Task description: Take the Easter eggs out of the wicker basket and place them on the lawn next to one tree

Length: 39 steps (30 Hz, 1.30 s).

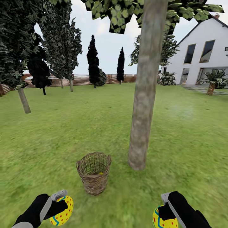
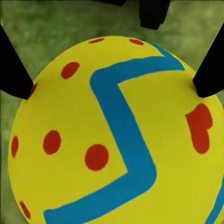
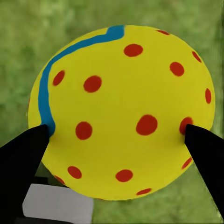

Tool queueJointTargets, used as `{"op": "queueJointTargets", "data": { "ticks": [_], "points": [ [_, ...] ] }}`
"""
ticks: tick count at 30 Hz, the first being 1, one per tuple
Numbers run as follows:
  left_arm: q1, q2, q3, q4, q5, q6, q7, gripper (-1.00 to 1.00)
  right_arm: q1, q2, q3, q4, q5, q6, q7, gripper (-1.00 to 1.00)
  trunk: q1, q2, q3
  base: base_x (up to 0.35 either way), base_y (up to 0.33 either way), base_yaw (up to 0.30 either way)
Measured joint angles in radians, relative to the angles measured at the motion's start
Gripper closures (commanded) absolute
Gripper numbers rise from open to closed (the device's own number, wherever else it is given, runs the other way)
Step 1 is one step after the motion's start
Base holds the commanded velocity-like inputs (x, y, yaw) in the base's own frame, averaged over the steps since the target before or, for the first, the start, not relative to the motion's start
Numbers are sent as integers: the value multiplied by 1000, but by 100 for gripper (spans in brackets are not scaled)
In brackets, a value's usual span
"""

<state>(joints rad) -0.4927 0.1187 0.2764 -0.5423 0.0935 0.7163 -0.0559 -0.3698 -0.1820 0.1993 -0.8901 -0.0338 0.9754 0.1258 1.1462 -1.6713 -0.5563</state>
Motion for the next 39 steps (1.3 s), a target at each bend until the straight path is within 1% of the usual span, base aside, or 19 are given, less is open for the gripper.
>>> {"op": "queueJointTargets", "data": {
  "ticks": [8, 14, 17, 24, 31, 39],
  "points": [
    [1, 0, -1, 7, 0, 0, 2, 100, 0, -4, 0, 0, 0, 0, 0, 100, 0, 0, 0, 202, -290, 5],
    [0, -1, -1, 8, 0, 0, 2, 100, 1, 0, 0, 0, 0, -1, 0, 100, 0, 0, 0, 207, -285, 0],
    [0, -1, -18, 9, -1, 0, 2, 100, 0, 1, 0, 0, 0, -1, 0, 100, 0, 0, 0, 207, -284, 0],
    [0, -2, -21, 9, -1, 1, 2, 100, 0, 1, 0, 0, 0, -1, 0, 100, 0, 0, 0, 198, -285, 0],
    [0, -2, -21, 9, -1, 1, 2, 100, 0, -3, 0, 0, 0, -1, 0, 100, 0, 0, 0, 16, -315, 0],
    [0, -2, -21, 9, 0, 3, 2, 100, 0, 0, 0, 0, 0, -1, 0, 100, 0, 0, 0, 0, -322, 0]
  ]
}}
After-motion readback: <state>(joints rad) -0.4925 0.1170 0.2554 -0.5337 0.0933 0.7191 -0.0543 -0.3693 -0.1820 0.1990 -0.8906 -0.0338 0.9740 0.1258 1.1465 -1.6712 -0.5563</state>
